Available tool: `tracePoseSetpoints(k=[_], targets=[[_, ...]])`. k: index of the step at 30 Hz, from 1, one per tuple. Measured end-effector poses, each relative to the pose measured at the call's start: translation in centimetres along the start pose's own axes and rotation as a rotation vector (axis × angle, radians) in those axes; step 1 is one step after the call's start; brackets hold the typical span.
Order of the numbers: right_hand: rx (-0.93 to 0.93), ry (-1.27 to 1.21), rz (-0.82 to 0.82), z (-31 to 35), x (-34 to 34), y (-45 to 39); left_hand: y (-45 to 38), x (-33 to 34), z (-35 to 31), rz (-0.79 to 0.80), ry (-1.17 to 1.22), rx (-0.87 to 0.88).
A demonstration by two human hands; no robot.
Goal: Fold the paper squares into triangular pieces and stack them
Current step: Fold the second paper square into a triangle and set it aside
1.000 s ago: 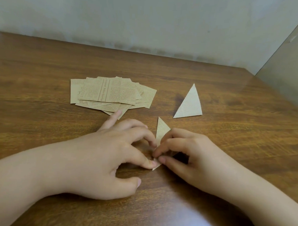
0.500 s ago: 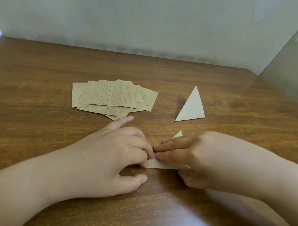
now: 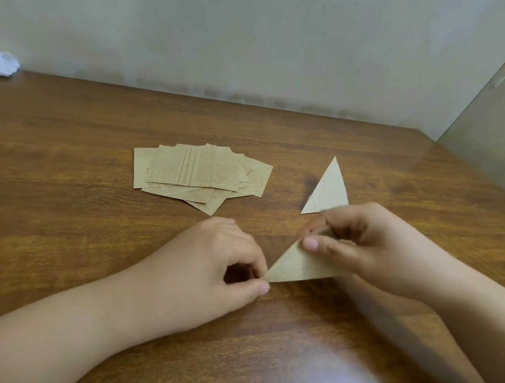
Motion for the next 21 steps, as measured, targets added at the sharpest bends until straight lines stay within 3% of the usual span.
tracePoseSetpoints(k=[2,6,15,18,21], targets=[[0.102,0.056,-0.007,-0.3,0.1,-1.0,0.0,-0.3,0.0,-0.03,0.08,-0.057],[0.168,0.323,0.1,-0.2,2.4,-2.8,0.1,-1.1,0.9,-0.03,-0.048,-0.072],[0.089,0.327,0.11,0.8,4.0,-3.0,0.5,0.9,1.9,0.147,-0.091,-0.076],[0.062,0.372,0.016,1.0,3.9,-3.1,0.6,0.6,2.1,0.14,-0.098,-0.14],[0.015,0.429,-0.209,1.1,2.8,-2.3,0.7,0.5,2.3,0.169,-0.115,-0.223]])
Point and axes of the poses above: each hand's wrist, its own y-axis away from the middle knuckle, its own x-axis out of the palm, z = x × y, the point moved 8 cm from there along -y, towards the middle knuckle, and after that the axes turned 12 degrees about x, right-handed, at the moved point
